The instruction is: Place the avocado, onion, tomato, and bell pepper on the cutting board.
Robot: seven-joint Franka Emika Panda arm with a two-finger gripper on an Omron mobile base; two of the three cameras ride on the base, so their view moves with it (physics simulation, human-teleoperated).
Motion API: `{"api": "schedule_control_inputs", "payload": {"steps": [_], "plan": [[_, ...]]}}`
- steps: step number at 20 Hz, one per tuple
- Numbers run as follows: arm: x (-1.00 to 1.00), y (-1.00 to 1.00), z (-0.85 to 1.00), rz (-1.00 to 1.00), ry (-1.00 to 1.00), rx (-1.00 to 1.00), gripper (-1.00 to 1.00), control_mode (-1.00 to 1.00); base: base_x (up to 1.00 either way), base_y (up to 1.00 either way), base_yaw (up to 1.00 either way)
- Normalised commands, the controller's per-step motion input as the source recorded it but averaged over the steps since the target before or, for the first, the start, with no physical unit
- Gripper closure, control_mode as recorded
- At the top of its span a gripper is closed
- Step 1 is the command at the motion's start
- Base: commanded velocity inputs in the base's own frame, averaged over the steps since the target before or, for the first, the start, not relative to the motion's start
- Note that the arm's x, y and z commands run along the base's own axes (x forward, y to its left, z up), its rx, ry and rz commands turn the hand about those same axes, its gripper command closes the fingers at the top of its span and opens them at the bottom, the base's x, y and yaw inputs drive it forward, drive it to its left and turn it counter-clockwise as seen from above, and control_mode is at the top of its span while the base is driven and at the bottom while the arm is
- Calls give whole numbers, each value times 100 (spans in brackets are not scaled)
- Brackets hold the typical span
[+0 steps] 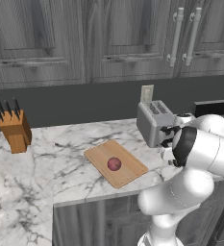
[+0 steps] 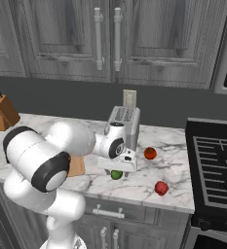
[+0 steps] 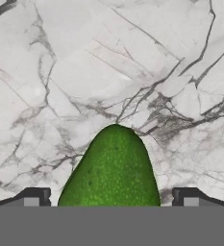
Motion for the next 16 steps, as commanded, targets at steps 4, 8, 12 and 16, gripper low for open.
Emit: {"api": "schedule_control_inputs", "payload": {"steps": [4, 8, 12, 16], "plan": [[-1, 0, -9, -5, 0, 0, 100, -100, 0, 0, 0], [-19, 0, 14, -5, 0, 0, 100, -100, 0, 0, 0], [-34, 2, 61, -7, -1, 0, 100, -100, 0, 0, 0], [-40, 39, 66, -3, -1, 0, 100, -100, 0, 0, 0]]}}
